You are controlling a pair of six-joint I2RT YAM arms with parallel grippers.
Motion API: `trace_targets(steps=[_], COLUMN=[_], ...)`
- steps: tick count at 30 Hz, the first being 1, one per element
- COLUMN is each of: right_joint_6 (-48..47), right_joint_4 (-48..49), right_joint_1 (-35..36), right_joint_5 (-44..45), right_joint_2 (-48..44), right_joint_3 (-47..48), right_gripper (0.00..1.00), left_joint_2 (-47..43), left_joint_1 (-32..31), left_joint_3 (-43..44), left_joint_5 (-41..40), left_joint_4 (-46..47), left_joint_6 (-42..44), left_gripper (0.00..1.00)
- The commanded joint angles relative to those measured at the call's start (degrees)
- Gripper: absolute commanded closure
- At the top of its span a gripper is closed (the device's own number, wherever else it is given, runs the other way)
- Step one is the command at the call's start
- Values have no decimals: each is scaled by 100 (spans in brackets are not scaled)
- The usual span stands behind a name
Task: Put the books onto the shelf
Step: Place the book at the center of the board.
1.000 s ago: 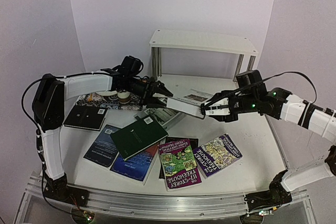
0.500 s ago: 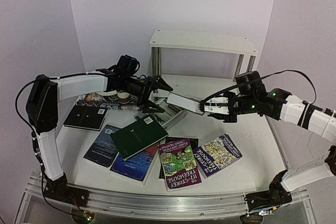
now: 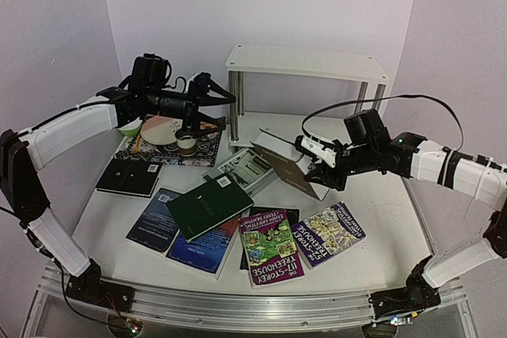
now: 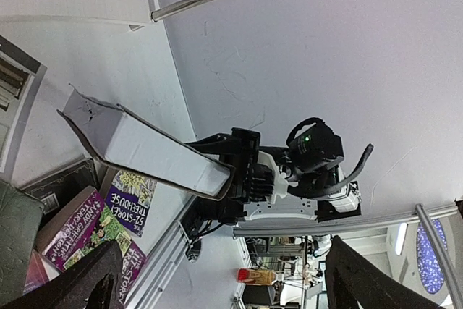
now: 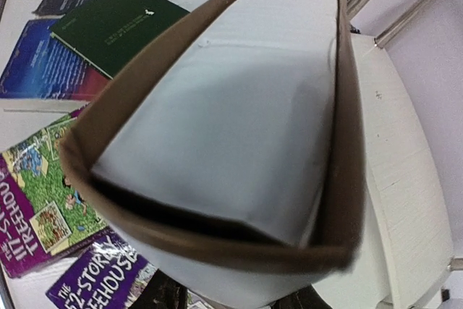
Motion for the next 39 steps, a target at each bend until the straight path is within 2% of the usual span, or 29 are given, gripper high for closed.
trace_targets(steps=[1, 6, 14, 19, 27, 30, 39], right_joint_6=[1317, 1933, 2406, 2447, 2831, 3115, 3074], right_joint_4=[839, 2006, 2531, 2744, 3747, 4109, 4228], right_joint_1=[11, -51, -456, -512, -609, -613, -608], right_joint_5=[-110, 85, -184, -22, 266, 723, 1305], right_joint_2=[86, 59, 290, 283, 518, 486, 126], right_joint_3=[30, -641, -933, -1160, -1782, -1937, -2236], right_gripper=[89, 87, 86, 74, 69, 42, 7], left_joint_2=[-218, -253, -110, -49, 52, 84, 176], left_joint_1=[-24, -55, -165, -228, -283, -291, -318], left_joint_3=[-216, -306, -112, -87, 7, 59, 151], left_joint_5=[-315, -474, -715, -832, -859, -849, -824], left_joint_4=[141, 38, -302, -399, -508, -585, -682], left_joint_6=[305, 498, 758, 810, 812, 847, 866], left_gripper=[3, 4, 5, 5, 6, 7, 7])
